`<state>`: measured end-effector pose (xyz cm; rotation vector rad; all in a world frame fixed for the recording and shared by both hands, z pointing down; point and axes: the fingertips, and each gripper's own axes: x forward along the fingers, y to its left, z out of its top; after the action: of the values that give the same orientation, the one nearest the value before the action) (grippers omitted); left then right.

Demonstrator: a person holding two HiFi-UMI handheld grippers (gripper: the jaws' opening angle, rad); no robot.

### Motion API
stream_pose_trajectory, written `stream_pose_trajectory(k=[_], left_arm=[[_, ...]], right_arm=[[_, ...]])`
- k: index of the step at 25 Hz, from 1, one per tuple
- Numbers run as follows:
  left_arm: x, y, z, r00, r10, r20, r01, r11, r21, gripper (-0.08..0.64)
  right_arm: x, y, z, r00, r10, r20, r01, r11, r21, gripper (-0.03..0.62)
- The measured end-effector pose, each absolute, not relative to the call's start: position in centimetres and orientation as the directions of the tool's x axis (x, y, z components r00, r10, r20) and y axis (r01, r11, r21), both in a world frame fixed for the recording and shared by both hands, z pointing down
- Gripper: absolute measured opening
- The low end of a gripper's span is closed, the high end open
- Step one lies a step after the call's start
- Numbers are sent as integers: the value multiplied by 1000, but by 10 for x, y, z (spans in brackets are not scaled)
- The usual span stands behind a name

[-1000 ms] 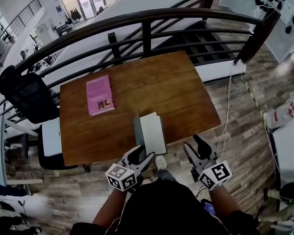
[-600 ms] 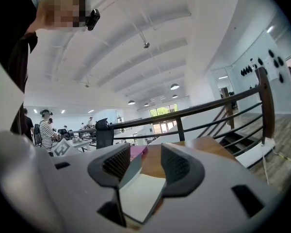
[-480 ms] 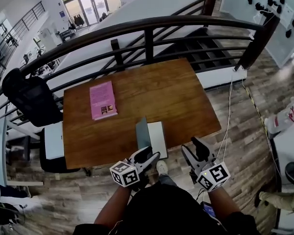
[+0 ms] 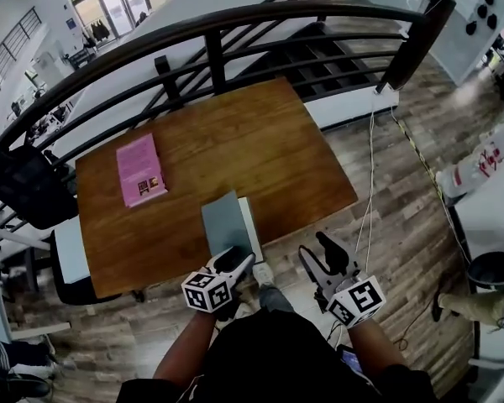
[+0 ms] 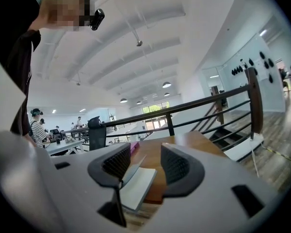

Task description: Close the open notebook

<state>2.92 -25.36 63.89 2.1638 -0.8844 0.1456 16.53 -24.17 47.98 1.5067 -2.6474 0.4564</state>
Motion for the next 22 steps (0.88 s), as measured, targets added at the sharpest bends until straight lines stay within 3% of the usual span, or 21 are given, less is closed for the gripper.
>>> stream_pose_trajectory(k=[8, 11, 17, 22], left_arm=[[40, -258, 679, 711, -506, 488, -695, -406, 593, 224], [36, -261, 686, 670, -520, 529, -736, -377, 562, 161], [39, -262, 698, 577, -491, 652, -817, -353, 457, 115], [38, -261, 695, 627, -455, 632, -778, -341, 527, 115]], right_arm=[[192, -235, 498, -459, -858, 230, -880, 403, -251, 192], [196, -233, 502, -445, -862, 242, -887, 387, -251, 190], [190, -227, 503, -452, -853, 262, -886, 394, -247, 186], [173, -230, 497, -481, -842, 247, -872, 428, -237, 186]])
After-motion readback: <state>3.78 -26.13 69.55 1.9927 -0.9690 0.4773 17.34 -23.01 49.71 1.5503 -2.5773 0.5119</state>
